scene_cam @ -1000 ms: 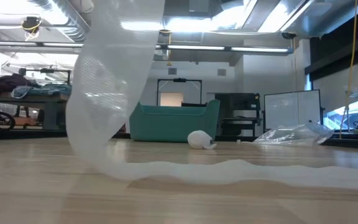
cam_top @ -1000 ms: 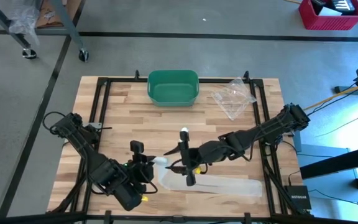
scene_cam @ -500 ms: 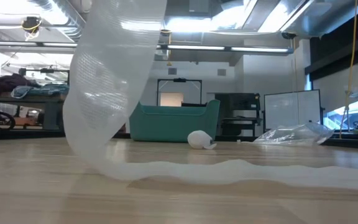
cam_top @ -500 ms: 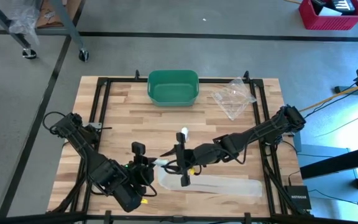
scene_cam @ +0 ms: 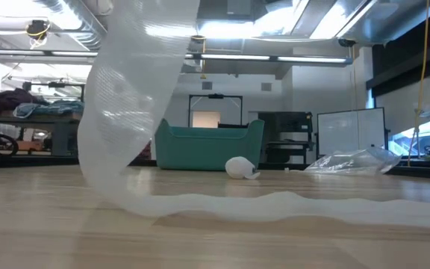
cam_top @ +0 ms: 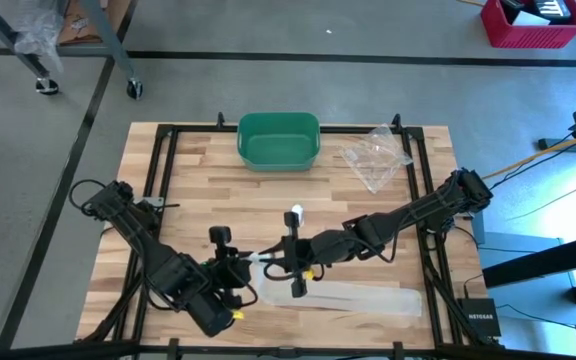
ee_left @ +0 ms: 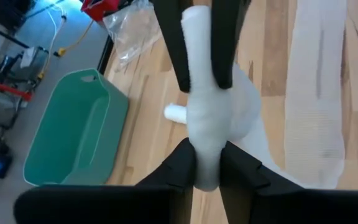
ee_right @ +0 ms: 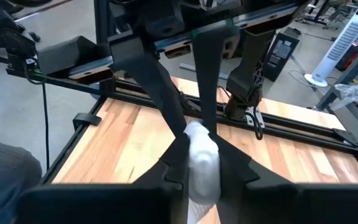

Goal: Roll bandage
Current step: Roll the bottom white bandage

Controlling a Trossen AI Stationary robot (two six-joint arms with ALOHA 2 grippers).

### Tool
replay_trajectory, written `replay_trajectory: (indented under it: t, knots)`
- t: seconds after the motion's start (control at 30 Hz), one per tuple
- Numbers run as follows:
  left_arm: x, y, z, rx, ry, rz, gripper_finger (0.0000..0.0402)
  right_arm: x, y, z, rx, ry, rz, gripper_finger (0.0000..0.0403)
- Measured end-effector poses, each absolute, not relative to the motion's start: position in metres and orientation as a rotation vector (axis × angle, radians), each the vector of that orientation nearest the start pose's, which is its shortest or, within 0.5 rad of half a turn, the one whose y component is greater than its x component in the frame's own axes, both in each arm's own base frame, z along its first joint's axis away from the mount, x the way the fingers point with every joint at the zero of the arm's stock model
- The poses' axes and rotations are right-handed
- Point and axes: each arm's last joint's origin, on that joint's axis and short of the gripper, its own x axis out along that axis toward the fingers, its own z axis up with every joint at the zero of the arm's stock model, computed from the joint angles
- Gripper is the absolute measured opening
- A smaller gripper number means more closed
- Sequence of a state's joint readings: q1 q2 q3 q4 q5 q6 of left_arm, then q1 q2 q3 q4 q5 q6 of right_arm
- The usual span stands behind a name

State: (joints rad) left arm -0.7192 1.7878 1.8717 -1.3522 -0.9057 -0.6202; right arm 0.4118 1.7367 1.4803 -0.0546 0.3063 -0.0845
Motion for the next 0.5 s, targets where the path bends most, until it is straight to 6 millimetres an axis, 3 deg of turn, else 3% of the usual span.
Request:
replay_trajectory:
  t: [0.13,0.3,0.5]
  knots:
    - [0.276,-0.204,0.361,0.334,0.761,0.409,0.0099,0.376,0.154,0.332,-0.198,0.298,0.111,0.0058]
    - [0.274,-0.203,0.365,0.395,0.755,0.394,0.0160,0.368,0.161,0.349,-0.255,0.380,0.063,0.0048]
    - [0.238,-0.212,0.391,0.453,0.527,0.463,0.0174,0.341,0.173,0.373,-0.329,0.385,0.004,0.0045]
